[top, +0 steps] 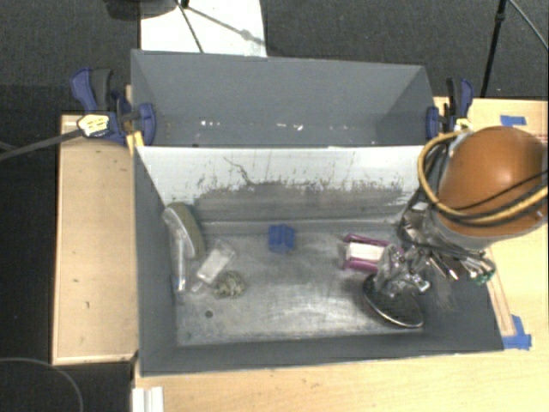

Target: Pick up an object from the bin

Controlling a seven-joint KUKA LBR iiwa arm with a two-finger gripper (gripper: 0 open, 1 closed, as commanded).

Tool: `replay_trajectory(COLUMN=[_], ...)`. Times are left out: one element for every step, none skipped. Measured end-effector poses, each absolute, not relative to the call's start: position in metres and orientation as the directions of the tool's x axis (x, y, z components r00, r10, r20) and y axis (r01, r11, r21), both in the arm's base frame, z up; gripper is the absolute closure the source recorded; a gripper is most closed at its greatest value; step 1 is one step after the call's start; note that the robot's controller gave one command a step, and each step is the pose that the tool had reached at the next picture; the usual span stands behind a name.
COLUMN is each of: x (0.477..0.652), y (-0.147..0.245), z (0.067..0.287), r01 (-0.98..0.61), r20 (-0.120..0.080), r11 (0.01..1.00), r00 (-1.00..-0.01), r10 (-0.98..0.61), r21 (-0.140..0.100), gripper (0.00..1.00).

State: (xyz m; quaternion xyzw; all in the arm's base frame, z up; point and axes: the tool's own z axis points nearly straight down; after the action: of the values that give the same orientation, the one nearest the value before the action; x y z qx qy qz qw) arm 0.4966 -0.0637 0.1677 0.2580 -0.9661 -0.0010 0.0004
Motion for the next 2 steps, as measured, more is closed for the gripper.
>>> replay_trajectory(x=[0.4892,0.4892], y=[-0.0575,-0.0578], z=[0.1757,0.1755], r01=[-0.457,-0.453], r20=[0.001,0.001], r11=[0.889,0.891], r00=[-0.889,-0.891], r10=[-0.457,-0.453], r21=[0.002,0.002], gripper=[1.00,0.00])
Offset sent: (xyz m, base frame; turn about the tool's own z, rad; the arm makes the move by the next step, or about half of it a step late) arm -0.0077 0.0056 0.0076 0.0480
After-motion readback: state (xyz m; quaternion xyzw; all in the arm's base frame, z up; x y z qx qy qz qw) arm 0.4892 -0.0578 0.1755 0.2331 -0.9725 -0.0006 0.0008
